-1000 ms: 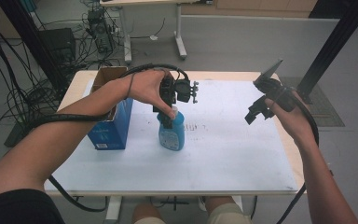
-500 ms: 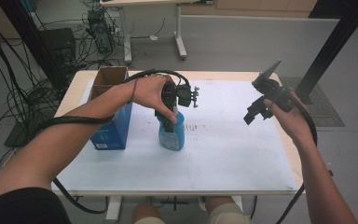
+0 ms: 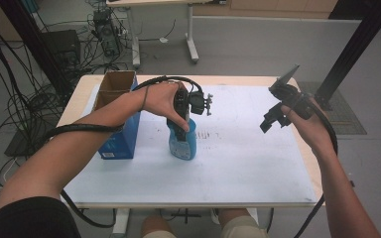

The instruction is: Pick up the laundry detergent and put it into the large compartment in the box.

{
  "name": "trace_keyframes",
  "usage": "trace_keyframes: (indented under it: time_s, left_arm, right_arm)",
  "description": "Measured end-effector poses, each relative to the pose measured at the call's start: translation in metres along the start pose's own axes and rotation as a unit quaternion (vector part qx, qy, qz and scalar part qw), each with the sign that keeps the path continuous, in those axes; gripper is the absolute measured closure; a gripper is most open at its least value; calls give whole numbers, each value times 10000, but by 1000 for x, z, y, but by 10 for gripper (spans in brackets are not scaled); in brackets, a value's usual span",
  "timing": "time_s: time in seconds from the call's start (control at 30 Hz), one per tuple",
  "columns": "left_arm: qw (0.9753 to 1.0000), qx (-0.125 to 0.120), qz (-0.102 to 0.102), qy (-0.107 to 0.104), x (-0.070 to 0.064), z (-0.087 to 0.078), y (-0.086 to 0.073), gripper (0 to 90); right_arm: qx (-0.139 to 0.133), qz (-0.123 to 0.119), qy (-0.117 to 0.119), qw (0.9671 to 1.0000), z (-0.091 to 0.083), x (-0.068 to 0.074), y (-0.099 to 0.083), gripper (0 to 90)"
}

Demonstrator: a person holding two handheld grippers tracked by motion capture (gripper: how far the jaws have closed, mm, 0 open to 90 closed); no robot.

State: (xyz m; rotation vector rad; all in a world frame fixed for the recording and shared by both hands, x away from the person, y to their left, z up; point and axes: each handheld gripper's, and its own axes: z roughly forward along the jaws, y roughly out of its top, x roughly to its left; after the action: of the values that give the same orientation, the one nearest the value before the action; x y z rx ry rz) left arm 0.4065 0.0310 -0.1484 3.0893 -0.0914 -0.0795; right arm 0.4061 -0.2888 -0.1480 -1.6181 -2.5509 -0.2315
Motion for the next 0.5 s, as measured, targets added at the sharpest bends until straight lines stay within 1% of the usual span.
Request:
trace_keyframes:
  time_s: [0.3,0.5]
  left_arm:
    - [10000,6,-26,94,0,2,-1,66]
    - [9999,56,-4,140,1,6,-1,66]
  right_arm:
    - [2,-4,1,10000,1,1,1,61]
    - [0,-12,1,10000,1,0,1,61]
